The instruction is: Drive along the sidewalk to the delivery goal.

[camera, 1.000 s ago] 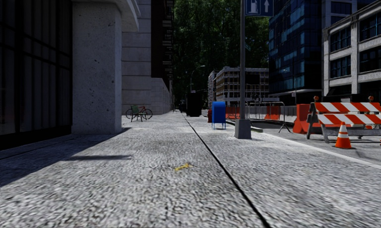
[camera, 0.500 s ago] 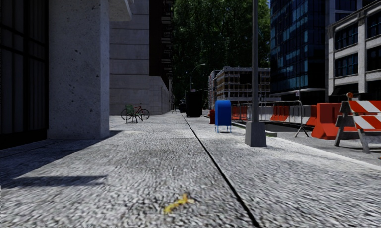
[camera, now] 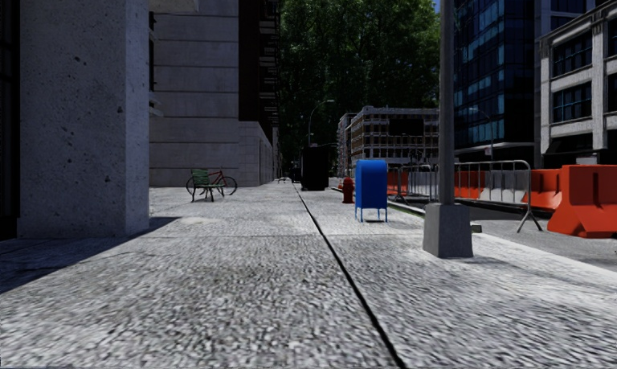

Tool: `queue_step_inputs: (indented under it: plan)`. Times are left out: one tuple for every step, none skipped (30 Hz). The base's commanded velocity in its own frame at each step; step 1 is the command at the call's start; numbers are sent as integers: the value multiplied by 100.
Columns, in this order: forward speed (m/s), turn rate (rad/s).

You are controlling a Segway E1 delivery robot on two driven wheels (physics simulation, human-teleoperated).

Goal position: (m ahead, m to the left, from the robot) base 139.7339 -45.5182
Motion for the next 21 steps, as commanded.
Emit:
queue_step_inputs:
  plan:
    - [200,0]
    - [200,0]
    - [200,0]
    - [200,0]
    - [200,0]
    - [200,0]
    - [200,0]
    - [200,0]
    - [200,0]
    - [200,0]
    - [200,0]
    - [200,0]
    - [200,0]
    - [200,0]
    - [200,0]
    - [200,0]
    - [200,0]
    - [200,0]
    - [200,0]
    - [200,0]
    - [200,0]
